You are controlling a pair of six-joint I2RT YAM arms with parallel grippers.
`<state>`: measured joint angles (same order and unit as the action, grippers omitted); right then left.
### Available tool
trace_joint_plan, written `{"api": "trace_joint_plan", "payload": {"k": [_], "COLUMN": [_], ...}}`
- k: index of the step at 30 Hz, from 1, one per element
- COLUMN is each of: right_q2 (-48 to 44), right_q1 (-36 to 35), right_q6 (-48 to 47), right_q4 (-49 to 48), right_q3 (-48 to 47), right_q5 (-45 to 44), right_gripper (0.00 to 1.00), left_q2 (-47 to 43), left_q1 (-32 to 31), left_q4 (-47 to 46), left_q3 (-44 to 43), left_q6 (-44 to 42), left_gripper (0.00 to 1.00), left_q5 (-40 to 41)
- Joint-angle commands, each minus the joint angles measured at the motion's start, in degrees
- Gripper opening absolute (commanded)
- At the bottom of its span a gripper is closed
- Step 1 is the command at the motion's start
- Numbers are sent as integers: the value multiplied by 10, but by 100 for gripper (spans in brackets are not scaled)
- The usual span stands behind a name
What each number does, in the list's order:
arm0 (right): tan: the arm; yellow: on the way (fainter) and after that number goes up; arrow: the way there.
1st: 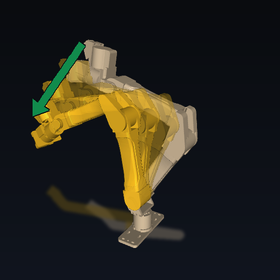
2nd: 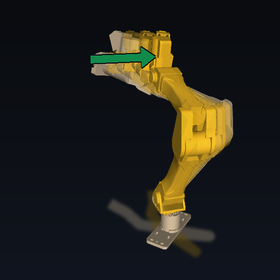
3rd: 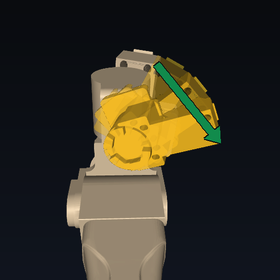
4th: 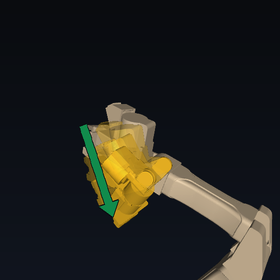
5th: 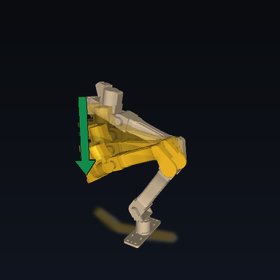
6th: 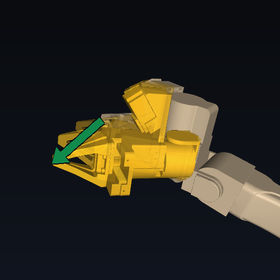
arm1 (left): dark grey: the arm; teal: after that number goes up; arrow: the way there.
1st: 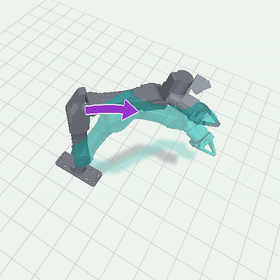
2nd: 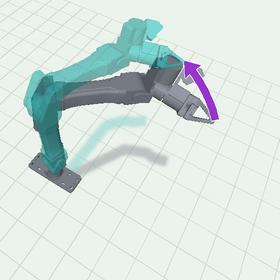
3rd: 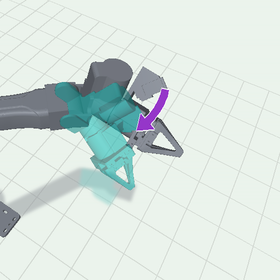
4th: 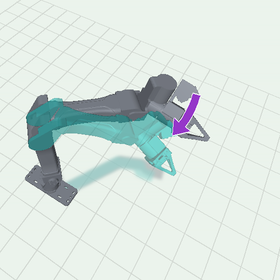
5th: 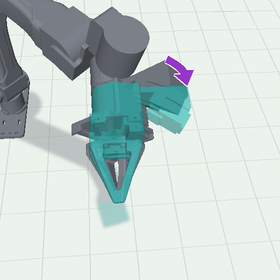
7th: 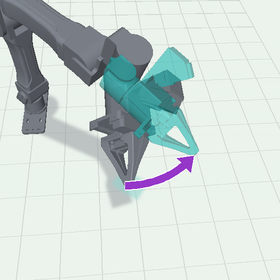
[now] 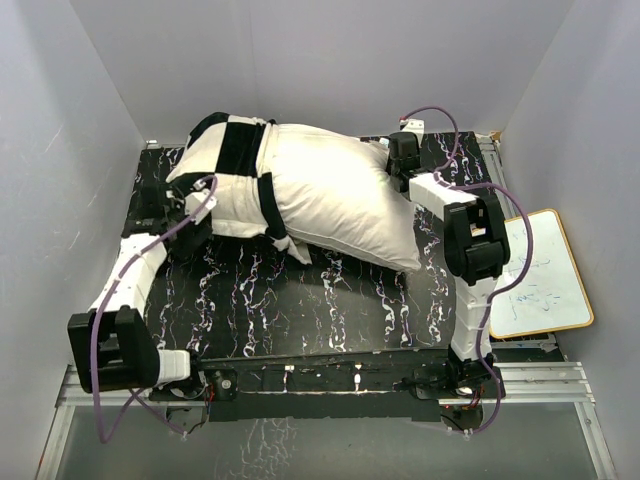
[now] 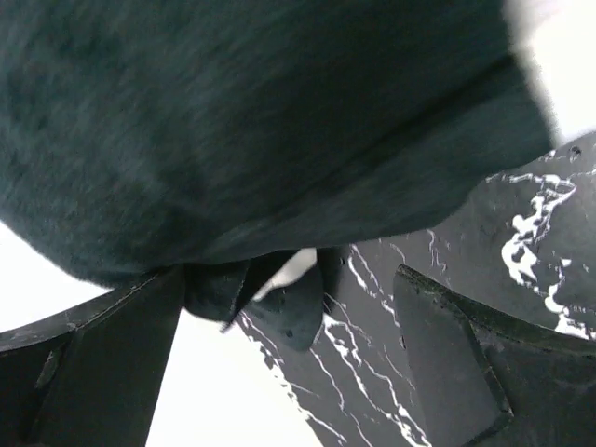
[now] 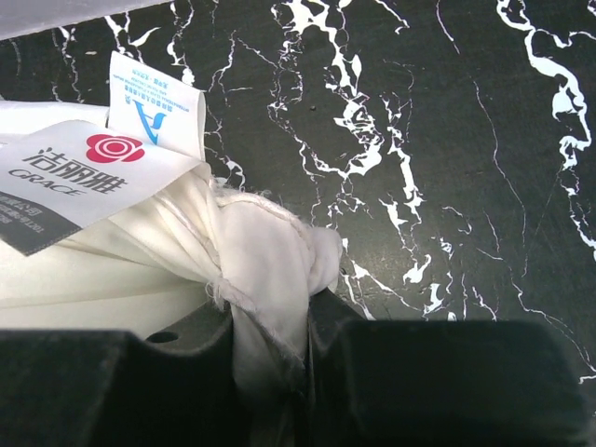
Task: Remove the pillowcase from the pillow
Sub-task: Remove the pillow from the pillowcase.
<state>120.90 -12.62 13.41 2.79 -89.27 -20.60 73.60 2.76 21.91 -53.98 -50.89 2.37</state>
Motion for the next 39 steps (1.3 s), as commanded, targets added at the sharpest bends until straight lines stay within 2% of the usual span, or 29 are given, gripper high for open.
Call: {"api": "trace_joint_plan", "payload": {"k": [1, 5, 7, 10, 12, 14, 17, 21, 26, 31, 37, 39], "right_q2": [-28, -52, -29, 4, 16, 27, 59, 112, 157, 183, 193, 188], "right_q1": [32, 22, 19, 19, 19, 19, 20, 20, 30, 34, 31, 31], "right_q6": [-4, -13, -17, -14, -13, -12, -8, -9, -10, -18, -13, -12], "right_q4": [13, 9, 53, 105, 120, 125, 150, 199, 226, 242, 245, 237], "right_q3": [46, 38, -7, -49, -58, -60, -83, -124, -149, -170, -164, -151], "right_q5": [-10, 12, 11, 16, 9, 2, 1, 4, 27, 46, 57, 55], "right_gripper": [8, 8, 8, 8, 8, 8, 8, 8, 8, 8, 8, 8], "left_q2": [25, 12, -1, -26, -13, 28, 88, 132, 149, 173, 219, 230], "left_q1": [47, 26, -47, -174, -236, -266, -279, -303, -349, -353, -354, -360], "left_q4": [74, 139, 143, 101, 88, 86, 49, -6, -73, -109, -80, -80], "left_q3": [-97, -156, -134, -73, -84, -130, -189, -226, -181, -169, -255, -266], "left_q6": [48, 76, 50, 24, 51, 109, 188, 241, 224, 229, 293, 289], "left_gripper": [93, 97, 97, 97, 97, 97, 97, 97, 97, 97, 97, 97], "left_q5": [-103, -262, -241, -161, -125, -112, -111, -98, -55, -9, -30, -22]}}
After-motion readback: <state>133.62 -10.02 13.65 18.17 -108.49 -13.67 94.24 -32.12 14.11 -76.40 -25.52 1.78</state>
